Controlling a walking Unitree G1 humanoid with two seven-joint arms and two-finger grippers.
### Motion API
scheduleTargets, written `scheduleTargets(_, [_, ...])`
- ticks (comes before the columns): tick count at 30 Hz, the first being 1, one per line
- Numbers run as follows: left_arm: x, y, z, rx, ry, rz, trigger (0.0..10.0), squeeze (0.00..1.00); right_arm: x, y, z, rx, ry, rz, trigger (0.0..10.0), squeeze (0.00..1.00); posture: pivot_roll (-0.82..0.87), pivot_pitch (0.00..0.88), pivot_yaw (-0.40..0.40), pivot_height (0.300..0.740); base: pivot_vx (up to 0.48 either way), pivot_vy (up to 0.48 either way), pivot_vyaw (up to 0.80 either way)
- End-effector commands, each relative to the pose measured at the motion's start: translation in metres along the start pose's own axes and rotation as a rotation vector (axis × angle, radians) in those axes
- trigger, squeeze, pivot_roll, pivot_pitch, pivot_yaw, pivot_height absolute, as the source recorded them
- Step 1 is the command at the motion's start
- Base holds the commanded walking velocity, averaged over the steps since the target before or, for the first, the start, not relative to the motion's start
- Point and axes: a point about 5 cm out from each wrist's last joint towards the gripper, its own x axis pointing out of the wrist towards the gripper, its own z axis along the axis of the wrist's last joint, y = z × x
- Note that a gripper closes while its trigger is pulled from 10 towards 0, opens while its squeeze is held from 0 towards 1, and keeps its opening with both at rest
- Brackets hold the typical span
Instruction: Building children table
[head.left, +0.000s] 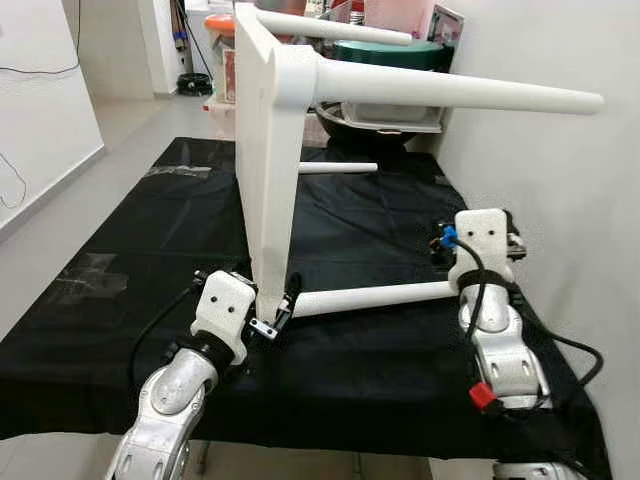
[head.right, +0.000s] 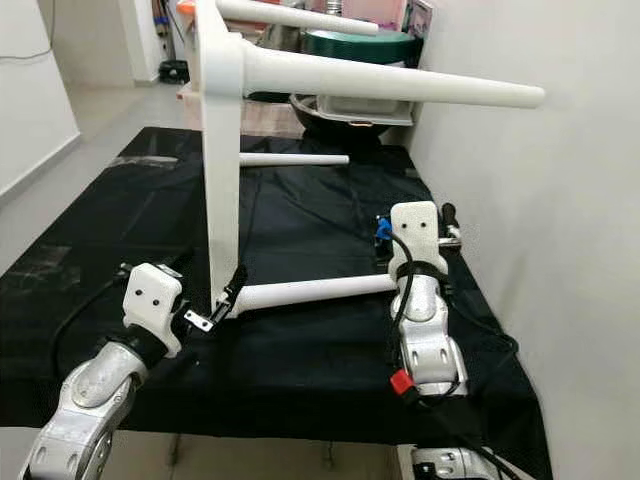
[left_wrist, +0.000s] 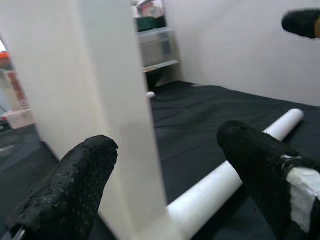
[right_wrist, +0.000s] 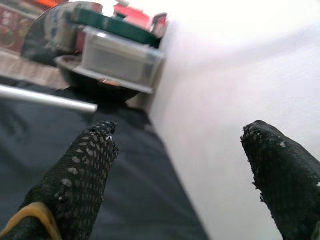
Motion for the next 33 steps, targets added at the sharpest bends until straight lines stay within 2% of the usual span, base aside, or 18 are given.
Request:
scheduleTargets(1, [0.004,-0.004,-0.003,-0.031,0.000,-0.033,10.0,0.00,0.002,-0.002,0.000,-0.007,-0.012,-0.016,10.0,0.00,0.02,0.000,-0.094,0.740,0.000,0.000,0.00])
scheduleTargets(3, [0.010,-0.004,-0.011,-0.050,0.027,-0.062,10.0,0.00,0.004,-0.003,0.005,-0.021,-0.039,-0.027,10.0,0.00,0.02,0.000,-0.094,0.740,0.000,0.000,0.00])
scheduleTargets(5, [0.015,0.003,-0.021,-0.088,0.061,-0.073,10.0,0.00,0.005,-0.004,0.010,-0.029,-0.063,-0.036,10.0,0.00,0.01,0.000,-0.087,0.740,0.000,0.000,0.00])
scheduleTargets(11, [0.025,0.017,-0.028,-0.114,0.100,-0.097,10.0,0.00,0.005,-0.005,0.011,-0.036,-0.075,-0.040,10.0,0.00,0.01,0.000,-0.081,0.740,0.000,0.000,0.00])
scheduleTargets(13, [0.027,0.028,-0.033,-0.139,0.120,-0.073,10.0,0.00,0.005,-0.005,0.011,-0.036,-0.074,-0.041,10.0,0.00,0.00,0.000,-0.079,0.740,0.000,0.000,0.00])
scheduleTargets(14, [0.027,0.028,-0.033,-0.139,0.120,-0.073,10.0,0.00,0.005,-0.005,0.011,-0.036,-0.074,-0.041,10.0,0.00,0.00,0.000,-0.079,0.740,0.000,0.000,0.00])
scheduleTargets(16, [0.029,0.045,-0.041,-0.180,0.152,-0.024,10.0,0.00,0.003,-0.005,0.011,-0.036,-0.077,-0.044,10.0,0.00,-0.01,0.000,-0.071,0.740,0.000,0.000,0.00])
scheduleTargets(17, [0.029,0.045,-0.041,-0.180,0.152,-0.024,10.0,0.00,0.003,-0.005,0.011,-0.036,-0.077,-0.044,10.0,0.00,-0.01,0.000,-0.071,0.740,0.000,0.000,0.00])
scheduleTargets(18, [0.030,0.057,-0.045,-0.210,0.163,0.004,10.0,0.00,0.002,-0.004,0.010,-0.037,-0.079,-0.046,10.0,0.00,-0.01,0.000,-0.070,0.740,0.000,0.000,0.00])
scheduleTargets(22, [0.032,0.064,-0.047,-0.236,0.167,0.016,10.0,0.00,0.001,-0.004,0.010,-0.036,-0.078,-0.045,10.0,0.00,-0.01,0.000,-0.069,0.740,0.000,0.000,0.00])
scheduleTargets(24, [0.036,0.064,-0.046,-0.233,0.166,-0.011,10.0,0.00,0.001,-0.003,0.010,-0.037,-0.076,-0.044,10.0,0.00,-0.01,0.000,-0.067,0.740,0.000,0.000,0.00])
scheduleTargets(27, [0.039,0.056,-0.043,-0.214,0.151,-0.064,10.0,0.00,0.000,-0.003,0.009,-0.037,-0.076,-0.044,10.0,0.00,-0.01,0.000,-0.064,0.740,0.000,0.000,0.00])
scheduleTargets(29, [0.039,0.056,-0.043,-0.214,0.151,-0.064,10.0,0.00,0.000,-0.003,0.009,-0.037,-0.076,-0.044,10.0,0.00,-0.01,0.000,-0.064,0.740,0.000,0.000,0.00])
scheduleTargets(30, [0.041,0.043,-0.044,-0.211,0.148,-0.129,10.0,0.00,-0.001,-0.002,0.007,-0.038,-0.066,-0.043,10.0,0.00,-0.01,0.000,-0.059,0.740,0.000,0.000,0.00])
scheduleTargets(31, [0.041,0.043,-0.044,-0.211,0.148,-0.129,10.0,0.00,-0.001,-0.002,0.007,-0.038,-0.066,-0.043,10.0,0.00,-0.01,0.000,-0.059,0.740,0.000,0.000,0.00])
scheduleTargets(33, [0.043,0.031,-0.046,-0.220,0.148,-0.187,10.0,0.00,-0.002,-0.002,0.006,-0.038,-0.058,-0.042,10.0,0.00,-0.01,0.000,-0.058,0.740,0.000,0.000,0.00])
